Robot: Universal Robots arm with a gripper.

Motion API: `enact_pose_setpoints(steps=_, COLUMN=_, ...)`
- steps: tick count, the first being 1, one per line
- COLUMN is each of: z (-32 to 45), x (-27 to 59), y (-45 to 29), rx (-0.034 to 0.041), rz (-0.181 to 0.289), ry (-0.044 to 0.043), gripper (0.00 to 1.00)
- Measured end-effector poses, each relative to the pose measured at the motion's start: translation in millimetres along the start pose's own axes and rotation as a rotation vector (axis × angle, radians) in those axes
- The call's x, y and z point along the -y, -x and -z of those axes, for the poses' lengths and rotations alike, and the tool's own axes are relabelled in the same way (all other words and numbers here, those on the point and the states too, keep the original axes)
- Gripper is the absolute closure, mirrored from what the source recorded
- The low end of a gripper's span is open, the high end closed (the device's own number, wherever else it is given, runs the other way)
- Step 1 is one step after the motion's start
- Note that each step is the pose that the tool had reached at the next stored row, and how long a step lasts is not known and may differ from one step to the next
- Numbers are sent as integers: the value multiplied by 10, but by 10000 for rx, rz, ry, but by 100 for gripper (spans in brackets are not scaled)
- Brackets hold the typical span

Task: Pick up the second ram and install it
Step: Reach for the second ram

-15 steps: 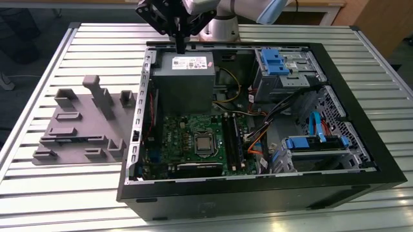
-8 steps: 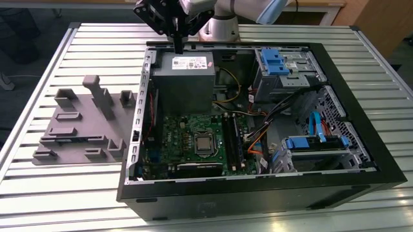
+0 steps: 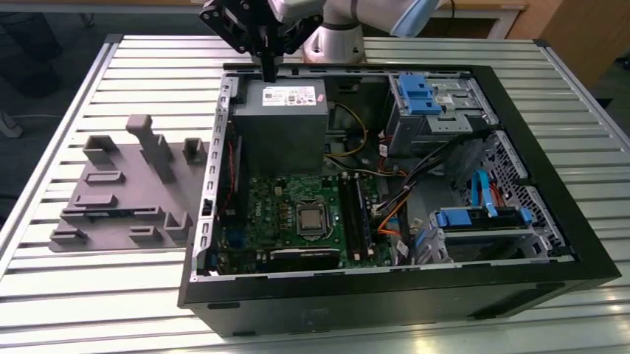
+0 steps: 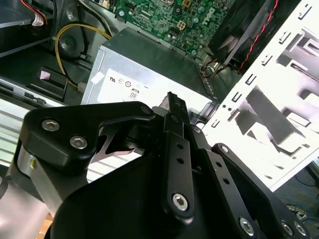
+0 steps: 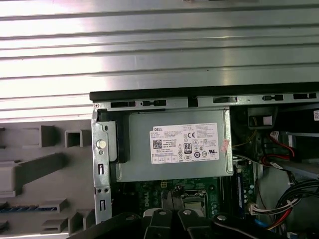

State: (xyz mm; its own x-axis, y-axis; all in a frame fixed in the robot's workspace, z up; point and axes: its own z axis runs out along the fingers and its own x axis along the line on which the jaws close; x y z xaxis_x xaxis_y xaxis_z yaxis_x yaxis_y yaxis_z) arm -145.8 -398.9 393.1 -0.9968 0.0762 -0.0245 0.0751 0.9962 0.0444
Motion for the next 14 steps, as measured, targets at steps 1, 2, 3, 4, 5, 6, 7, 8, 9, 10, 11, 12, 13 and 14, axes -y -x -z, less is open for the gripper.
enact_pose_setpoints(steps=1, z=0, x=0, y=-5, rx=0, rz=0, ry=0, gripper=89)
enact_pose_setpoints(steps=2, z=0, x=1, y=-10, rx=0, rz=0, ry=0, gripper=89)
enact_pose_setpoints(steps=3, z=0, x=1, y=-15, rx=0, rz=0, ry=0, gripper=89)
enact_pose_setpoints(steps=4, z=0, x=1, y=-20, rx=0, rz=0, ry=0, gripper=89)
enact_pose_setpoints(steps=5, z=0, x=2, y=-25, rx=0, rz=-1, ry=0, gripper=89)
enact_pose_setpoints(steps=6, z=0, x=2, y=-30, rx=0, rz=0, ry=0, gripper=89)
enact_pose_setpoints(steps=7, z=0, x=3, y=-35, rx=-1, rz=0, ry=0, gripper=89)
enact_pose_setpoints(steps=8, z=0, x=3, y=-40, rx=0, rz=-1, ry=0, gripper=89)
enact_pose_setpoints(steps=9, z=0, x=3, y=-45, rx=0, rz=0, ry=0, gripper=89)
enact_pose_setpoints(steps=10, z=0, x=4, y=-50, rx=0, rz=-1, ry=0, gripper=89)
enact_pose_setpoints(steps=11, z=0, x=4, y=-55, rx=0, rz=-1, ry=0, gripper=89)
enact_pose_setpoints(steps=12, z=0, x=4, y=-59, rx=0, rz=-1, ry=0, gripper=89)
enact_pose_setpoints(steps=13, z=0, x=5, y=-64, rx=0, rz=0, ry=0, gripper=89)
enact_pose_setpoints(steps=14, z=0, x=5, y=-69, rx=0, rz=-1, ry=0, gripper=89)
